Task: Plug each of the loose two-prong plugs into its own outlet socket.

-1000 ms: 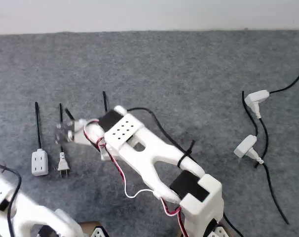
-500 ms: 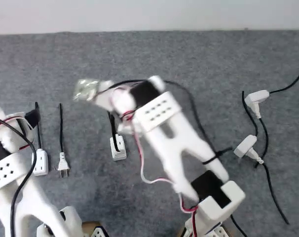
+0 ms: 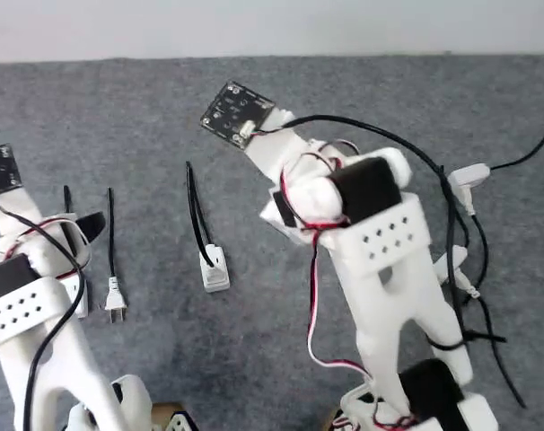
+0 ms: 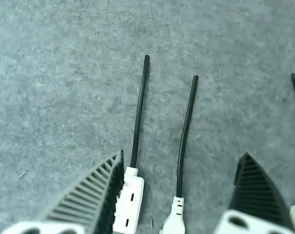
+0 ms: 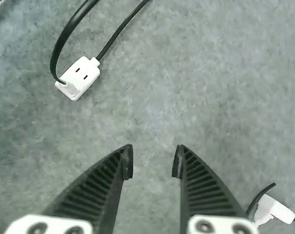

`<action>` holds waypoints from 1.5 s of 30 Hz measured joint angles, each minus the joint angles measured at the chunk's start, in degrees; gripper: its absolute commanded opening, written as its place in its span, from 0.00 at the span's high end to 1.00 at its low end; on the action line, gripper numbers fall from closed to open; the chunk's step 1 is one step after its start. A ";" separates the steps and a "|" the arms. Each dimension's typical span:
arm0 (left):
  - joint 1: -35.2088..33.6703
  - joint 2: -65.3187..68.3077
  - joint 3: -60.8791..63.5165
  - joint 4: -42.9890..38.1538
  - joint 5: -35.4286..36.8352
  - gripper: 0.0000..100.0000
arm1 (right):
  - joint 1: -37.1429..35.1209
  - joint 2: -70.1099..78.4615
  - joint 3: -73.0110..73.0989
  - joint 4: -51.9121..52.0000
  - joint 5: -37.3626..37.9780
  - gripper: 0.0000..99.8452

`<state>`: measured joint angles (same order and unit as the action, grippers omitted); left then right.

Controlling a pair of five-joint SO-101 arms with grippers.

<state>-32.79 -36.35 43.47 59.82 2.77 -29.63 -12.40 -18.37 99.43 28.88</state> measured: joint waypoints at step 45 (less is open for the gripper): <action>-1.58 0.18 23.38 -9.93 -11.25 0.65 | -0.18 -1.32 30.95 -20.22 -8.97 0.86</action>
<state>-34.37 -36.18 66.86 49.89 -8.48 -29.80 -13.71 12.57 79.21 19.91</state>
